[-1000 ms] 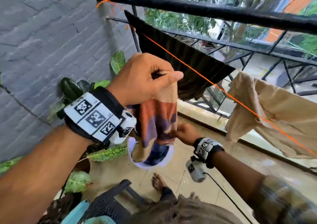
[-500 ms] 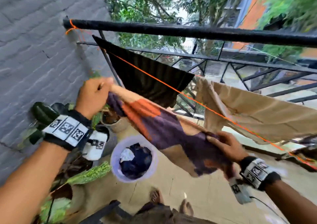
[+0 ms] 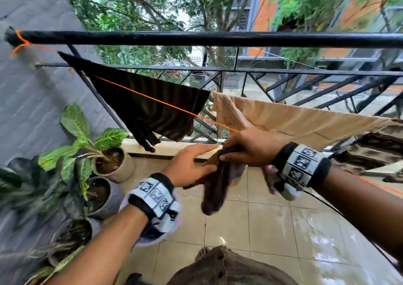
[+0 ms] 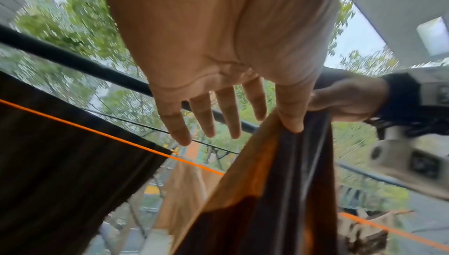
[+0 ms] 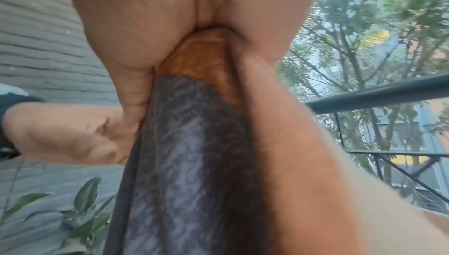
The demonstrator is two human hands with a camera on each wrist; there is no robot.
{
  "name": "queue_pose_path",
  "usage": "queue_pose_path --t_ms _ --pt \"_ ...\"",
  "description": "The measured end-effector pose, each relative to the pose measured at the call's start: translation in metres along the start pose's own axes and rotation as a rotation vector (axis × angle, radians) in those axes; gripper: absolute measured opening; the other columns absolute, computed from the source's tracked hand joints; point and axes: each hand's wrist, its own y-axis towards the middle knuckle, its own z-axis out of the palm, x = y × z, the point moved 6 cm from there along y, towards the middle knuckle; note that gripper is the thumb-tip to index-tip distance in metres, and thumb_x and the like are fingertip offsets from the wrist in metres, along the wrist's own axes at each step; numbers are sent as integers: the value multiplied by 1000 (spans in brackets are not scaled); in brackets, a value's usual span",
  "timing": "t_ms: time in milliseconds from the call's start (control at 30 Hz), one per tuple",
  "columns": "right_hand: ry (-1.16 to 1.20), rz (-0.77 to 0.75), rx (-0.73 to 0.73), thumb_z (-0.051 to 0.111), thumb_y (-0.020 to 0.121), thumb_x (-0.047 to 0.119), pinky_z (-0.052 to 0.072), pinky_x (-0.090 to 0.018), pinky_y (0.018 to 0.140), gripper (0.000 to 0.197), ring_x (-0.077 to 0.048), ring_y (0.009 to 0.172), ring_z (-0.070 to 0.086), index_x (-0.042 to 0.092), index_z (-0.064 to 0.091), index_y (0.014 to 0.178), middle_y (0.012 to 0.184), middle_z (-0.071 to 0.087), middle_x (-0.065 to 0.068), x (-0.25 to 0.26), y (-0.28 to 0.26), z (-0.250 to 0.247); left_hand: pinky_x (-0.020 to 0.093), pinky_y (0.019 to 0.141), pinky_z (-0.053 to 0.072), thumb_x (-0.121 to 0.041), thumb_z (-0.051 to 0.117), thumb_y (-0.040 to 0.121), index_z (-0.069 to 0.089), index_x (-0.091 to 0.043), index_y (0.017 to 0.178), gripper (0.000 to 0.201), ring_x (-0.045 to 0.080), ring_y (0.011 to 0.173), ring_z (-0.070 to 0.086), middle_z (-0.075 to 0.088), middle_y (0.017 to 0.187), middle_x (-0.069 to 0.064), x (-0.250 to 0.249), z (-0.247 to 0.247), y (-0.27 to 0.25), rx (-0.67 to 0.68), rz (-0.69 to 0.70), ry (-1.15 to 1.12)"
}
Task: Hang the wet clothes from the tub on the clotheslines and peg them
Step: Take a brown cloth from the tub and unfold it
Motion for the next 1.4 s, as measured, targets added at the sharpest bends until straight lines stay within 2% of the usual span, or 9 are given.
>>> queue_pose_path --t_ms 200,300,467,700,867,967,1100,1267,1400 --pt "-73 2 7 71 82 49 34 -22 62 24 -17 66 53 28 72 96 72 66 5 8 5 -8 24 68 49 -23 75 84 70 -15 87 10 6 70 59 66 75 -5 -12 13 16 77 32 -317" --pt "-73 59 31 71 79 57 30 -24 58 30 -13 60 40 31 57 80 56 43 14 -9 -10 -5 27 62 48 -23 75 83 68 -17 73 13 13 62 58 64 66 -1 -10 -5 12 4 62 -390" --pt "-126 212 33 56 70 74 46 -33 60 42 -31 69 59 36 50 87 66 59 2 -56 -42 16 24 58 39 -30 72 80 63 -11 65 26 12 60 50 58 61 -3 -14 -33 3 -7 84 -490" --pt "-71 403 42 71 67 67 42 -32 62 42 -24 77 61 29 62 83 76 64 4 -77 -77 36 14 59 39 -13 66 82 59 -6 69 16 9 59 49 53 60 -2 12 -64 -14 -44 37 -510" --pt "108 500 -11 78 63 61 45 -34 59 36 -14 63 55 32 59 73 62 58 11 -90 -89 30 42 41 41 -39 77 78 55 -3 74 43 45 39 49 44 53 27 48 -90 -29 -83 -39 -619" --pt "388 519 -149 80 63 59 38 -25 49 50 -4 52 45 15 58 67 53 49 12 -84 -91 23 38 45 41 -47 78 73 56 -3 78 50 39 39 47 45 53 33 66 -105 -34 -128 -78 -612" --pt "782 439 -289 88 58 19 46 -20 45 28 -6 49 50 19 60 60 53 55 8 -52 -69 14 51 54 45 -40 67 74 60 -11 83 31 32 48 53 55 57 22 77 -98 -35 -58 -85 -400" --pt "714 246 -152 84 70 4 38 -18 56 35 0 60 46 23 55 69 62 52 15 -6 -26 14 30 108 37 -49 62 72 55 -28 130 62 10 122 51 57 128 1 45 -68 -31 26 116 -28" --pt "506 200 -69 81 72 2 38 -17 56 41 2 60 43 29 50 72 64 48 14 18 4 19 23 110 36 -52 67 75 40 -30 142 75 5 131 47 53 139 -3 -20 -25 -15 189 225 -193"
